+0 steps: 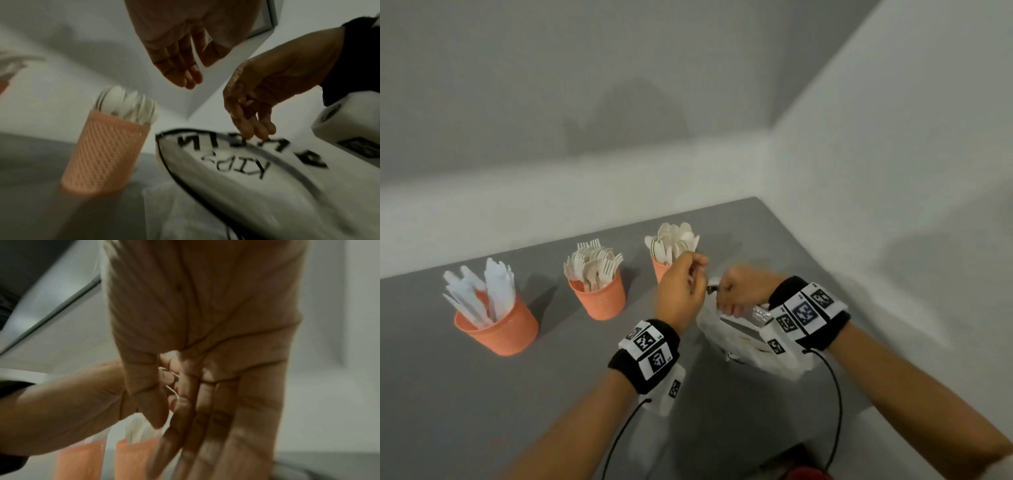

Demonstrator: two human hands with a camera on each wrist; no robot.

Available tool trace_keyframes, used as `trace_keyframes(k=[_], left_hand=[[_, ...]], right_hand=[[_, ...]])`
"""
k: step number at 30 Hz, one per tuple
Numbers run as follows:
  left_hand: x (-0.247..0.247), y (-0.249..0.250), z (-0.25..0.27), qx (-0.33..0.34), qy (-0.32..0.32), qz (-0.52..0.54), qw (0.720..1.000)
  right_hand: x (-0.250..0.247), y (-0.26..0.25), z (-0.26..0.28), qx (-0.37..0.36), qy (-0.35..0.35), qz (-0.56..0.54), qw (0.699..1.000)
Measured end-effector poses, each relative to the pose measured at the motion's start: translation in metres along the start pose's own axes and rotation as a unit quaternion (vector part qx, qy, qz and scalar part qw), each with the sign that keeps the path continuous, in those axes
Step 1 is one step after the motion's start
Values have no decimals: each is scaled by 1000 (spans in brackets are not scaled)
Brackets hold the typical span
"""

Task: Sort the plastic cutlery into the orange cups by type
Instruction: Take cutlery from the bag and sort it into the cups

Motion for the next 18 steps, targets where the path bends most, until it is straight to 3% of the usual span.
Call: trace_keyframes(k=[2, 6, 9, 13, 18], left_hand=[[21, -12, 12, -21, -18, -31, 999], [47, -45, 32, -133, -61, -149, 978], [62, -59, 42, -208, -107, -110, 966], [84, -69, 46, -261, -190, -79, 943], [88, -67, 44, -291, -200, -69, 933]], right_hand=[[22, 19, 5, 33, -36, 11, 999], [51, 60, -1, 103, -6, 114, 988], [64, 87, -12, 131, -7, 111, 985], [66, 101, -21, 131, 9, 99, 986], [69, 107, -29, 122, 78, 106, 984]])
Point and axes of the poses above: each hand's wrist, its own z-axis away from the middle knuckle, its own x-axis out of the palm, y = z × x, the point moved 8 cm from there along -z, towards the middle knuckle, and after that the axes turned 8 degrees about -y, right-handed, at the moved point
